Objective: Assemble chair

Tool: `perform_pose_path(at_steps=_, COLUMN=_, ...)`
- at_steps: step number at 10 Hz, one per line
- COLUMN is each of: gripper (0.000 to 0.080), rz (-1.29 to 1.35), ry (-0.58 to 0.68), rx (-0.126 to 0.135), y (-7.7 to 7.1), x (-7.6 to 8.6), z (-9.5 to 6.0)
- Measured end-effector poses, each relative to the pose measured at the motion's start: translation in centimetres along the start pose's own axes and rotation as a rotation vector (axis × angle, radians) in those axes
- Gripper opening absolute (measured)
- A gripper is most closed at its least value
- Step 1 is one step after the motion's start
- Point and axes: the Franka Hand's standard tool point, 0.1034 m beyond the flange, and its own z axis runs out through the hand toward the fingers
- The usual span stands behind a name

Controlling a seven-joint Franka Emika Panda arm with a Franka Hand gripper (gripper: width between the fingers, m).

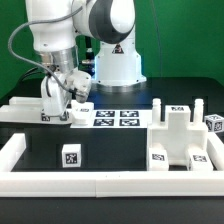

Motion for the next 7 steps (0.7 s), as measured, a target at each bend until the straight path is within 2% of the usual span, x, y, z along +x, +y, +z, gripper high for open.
perform_pose_path(at_steps=1, gripper=0.0292, rz=-0.059, ry=-0.006, rx=0.010, y=-1.5, x=-1.9, z=-0.6)
perform_pose_path(at_steps=2, gripper=0.0292, rz=-0.149, ry=-0.010, rx=0.031, y=-3.2, x=-4.5, z=-1.2)
perform_pose_path(at_steps=3, gripper=0.0292, rz=-0.201, ry=-0.009, rx=0.036, y=-3.6, x=-6.7, z=-1.3)
perform_pose_path(at_steps=4, gripper=0.0292, rz=-0.242, ry=-0.013, rx=0.034, y=-3.7, x=-8.0, z=-1.1)
perform_pose_path(at_steps=5, gripper=0.0292, rz=-0.224, ry=-0.010, rx=0.032, y=-3.5, x=-7.1, z=-1.0)
perform_pose_path(at_steps=7, gripper=0.0292, rz=-0.224, ry=-0.009, rx=0.029, y=-3.4, x=-7.0, z=-0.9)
